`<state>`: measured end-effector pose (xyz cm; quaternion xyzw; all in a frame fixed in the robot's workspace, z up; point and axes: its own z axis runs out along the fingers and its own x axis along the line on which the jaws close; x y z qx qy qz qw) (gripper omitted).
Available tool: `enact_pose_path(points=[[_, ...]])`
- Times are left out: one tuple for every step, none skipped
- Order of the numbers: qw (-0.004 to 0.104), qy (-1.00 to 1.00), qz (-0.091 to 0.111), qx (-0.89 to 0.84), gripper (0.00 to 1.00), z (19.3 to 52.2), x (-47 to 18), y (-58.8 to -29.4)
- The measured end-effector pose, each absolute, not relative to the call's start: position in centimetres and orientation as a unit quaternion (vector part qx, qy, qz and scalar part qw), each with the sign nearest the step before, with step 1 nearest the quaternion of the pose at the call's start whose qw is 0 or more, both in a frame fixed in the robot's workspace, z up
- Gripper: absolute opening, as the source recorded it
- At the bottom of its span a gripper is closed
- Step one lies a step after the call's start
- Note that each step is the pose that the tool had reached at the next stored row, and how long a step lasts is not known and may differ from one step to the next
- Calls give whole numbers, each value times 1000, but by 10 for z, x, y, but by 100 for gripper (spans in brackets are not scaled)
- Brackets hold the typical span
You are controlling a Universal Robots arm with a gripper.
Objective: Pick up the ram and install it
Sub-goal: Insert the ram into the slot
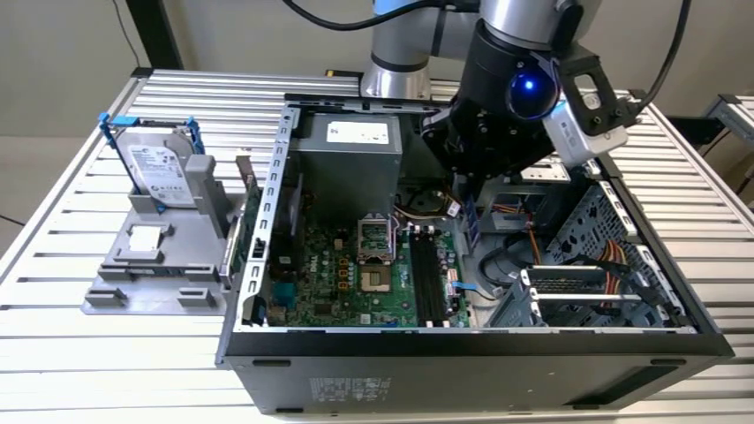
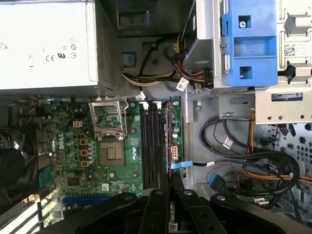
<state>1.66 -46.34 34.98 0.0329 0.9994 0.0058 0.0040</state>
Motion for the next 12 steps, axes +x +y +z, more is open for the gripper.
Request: enact_pose_path(points=[[4, 999, 6, 33, 0, 350, 17, -463], [4, 999, 6, 33, 0, 349, 17, -463], [4, 999, 6, 33, 0, 349, 17, -463], [4, 999, 6, 33, 0, 349, 17, -463], [4, 999, 6, 33, 0, 349, 17, -463], [4, 999, 6, 33, 0, 348, 17, -463], [4, 999, 6, 33, 0, 348, 17, -463], [4, 999, 6, 33, 0, 348, 17, -463], [4, 999, 6, 33, 0, 348, 17, -463], [4, 999, 6, 33, 0, 347, 17, -463], [4, 999, 6, 33, 0, 347, 17, -463], [4, 999, 6, 33, 0, 347, 17, -463]])
